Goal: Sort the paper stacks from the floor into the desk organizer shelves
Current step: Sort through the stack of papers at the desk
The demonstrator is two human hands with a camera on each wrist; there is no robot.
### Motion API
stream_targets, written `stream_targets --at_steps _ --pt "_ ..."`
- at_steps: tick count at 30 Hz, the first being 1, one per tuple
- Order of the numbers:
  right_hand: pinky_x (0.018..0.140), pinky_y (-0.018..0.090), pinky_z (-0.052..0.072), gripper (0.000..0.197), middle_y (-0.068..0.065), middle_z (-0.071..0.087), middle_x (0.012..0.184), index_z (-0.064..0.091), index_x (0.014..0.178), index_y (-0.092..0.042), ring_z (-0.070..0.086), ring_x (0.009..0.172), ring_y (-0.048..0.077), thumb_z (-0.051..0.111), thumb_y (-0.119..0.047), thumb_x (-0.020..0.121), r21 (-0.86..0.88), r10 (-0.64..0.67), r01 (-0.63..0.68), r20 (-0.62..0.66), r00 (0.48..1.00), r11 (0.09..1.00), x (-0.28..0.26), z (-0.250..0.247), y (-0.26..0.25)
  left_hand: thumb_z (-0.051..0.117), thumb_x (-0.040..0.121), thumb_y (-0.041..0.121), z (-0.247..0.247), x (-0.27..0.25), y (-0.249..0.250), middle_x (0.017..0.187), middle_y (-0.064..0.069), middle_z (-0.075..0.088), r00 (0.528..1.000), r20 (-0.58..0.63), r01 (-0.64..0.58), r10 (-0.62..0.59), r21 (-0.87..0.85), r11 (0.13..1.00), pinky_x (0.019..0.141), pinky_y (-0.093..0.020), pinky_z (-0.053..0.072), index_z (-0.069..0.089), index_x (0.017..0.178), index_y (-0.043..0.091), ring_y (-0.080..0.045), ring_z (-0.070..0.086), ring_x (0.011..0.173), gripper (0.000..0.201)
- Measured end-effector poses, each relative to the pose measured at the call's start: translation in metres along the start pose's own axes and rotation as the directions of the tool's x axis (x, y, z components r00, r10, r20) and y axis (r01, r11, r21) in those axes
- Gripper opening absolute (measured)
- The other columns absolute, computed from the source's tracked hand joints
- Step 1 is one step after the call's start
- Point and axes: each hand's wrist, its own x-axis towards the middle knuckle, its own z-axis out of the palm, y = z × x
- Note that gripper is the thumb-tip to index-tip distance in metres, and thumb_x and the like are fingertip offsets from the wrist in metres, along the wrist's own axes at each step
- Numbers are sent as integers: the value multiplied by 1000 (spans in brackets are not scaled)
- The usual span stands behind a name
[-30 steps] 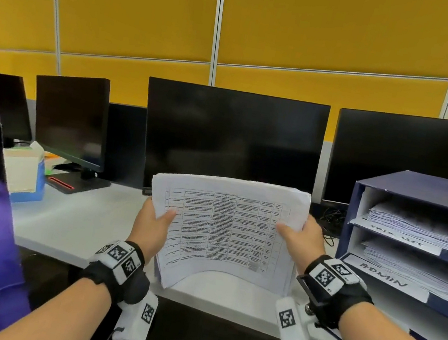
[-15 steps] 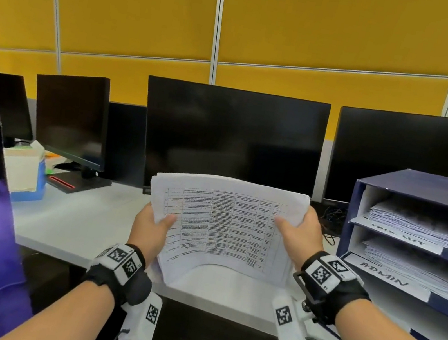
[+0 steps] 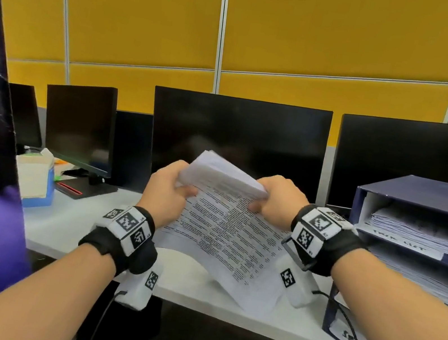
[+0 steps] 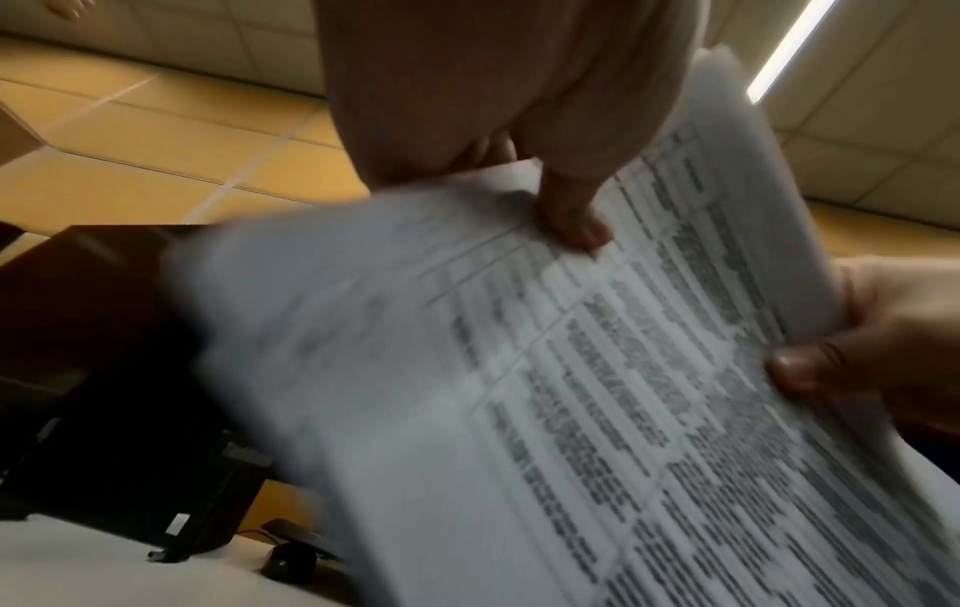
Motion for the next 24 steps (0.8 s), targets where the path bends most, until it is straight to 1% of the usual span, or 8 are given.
stream_targets --at_steps 3,6,9,13,16,19,21,24 --pt "79 41 56 14 -2 70 80 67 80 -27 67 81 19 70 -13 82 230 18 -3 -63 998 973 -4 -3 11 84 70 30 -14 3 6 77 3 66 988 -151 23 -29 -44 999 65 -31 52 57 83 26 -13 63 69 30" --pt "80 43 57 10 9 72 87 70 86 -16 70 83 24 73 -9 80 454 47 -7 -78 996 891 -12 -5 28 87 66 37 -23 4 3 80 2 67 960 -255 82 -120 -157 984 65 -30 52 60 88 25 -15 66 73 37" --pt "75 36 58 17 7 72 95 67 100 -12 70 86 21 68 -5 84 610 80 -43 -34 996 791 -20 -6 41 79 78 26 -17 -2 1 93 -7 71 965 -160 130 -207 -391 911 59 -27 53 64 93 18 -13 69 73 23" --pt "73 32 58 21 9 71 98 65 104 -8 70 86 20 64 0 85 728 106 -54 -25 994 683 -22 -1 42 71 82 25 4 -8 11 103 -10 74 970 22 194 -243 -676 711 80 -42 58 65 113 9 -24 72 92 35" --pt "78 38 58 18 7 72 99 69 100 -14 69 85 19 67 -6 85 704 225 -43 -168 960 709 -12 4 39 68 89 20 16 3 28 94 -1 74 961 -157 103 -229 -563 820 80 -43 59 66 98 25 -20 72 87 10" --pt "84 44 56 17 -1 72 93 71 100 -20 68 87 19 68 -14 85 657 314 -17 -337 888 754 -3 9 30 61 94 24 27 10 54 96 5 69 947 -289 -13 -136 -460 888 82 -39 56 59 89 36 -12 68 90 13" --pt "86 43 55 17 0 71 94 70 98 -20 67 91 19 65 -10 86 687 309 32 -367 877 726 -6 14 19 55 97 24 37 7 67 97 9 64 948 -306 -61 -91 -453 889 78 -30 53 53 98 36 -6 63 89 12" --pt "91 39 52 34 -2 65 106 58 118 -19 61 102 18 59 -5 87 661 225 19 -282 933 750 -17 29 15 55 97 25 57 -8 60 98 7 58 972 -213 -3 -94 -415 910 71 -27 50 43 117 23 -7 60 85 24"
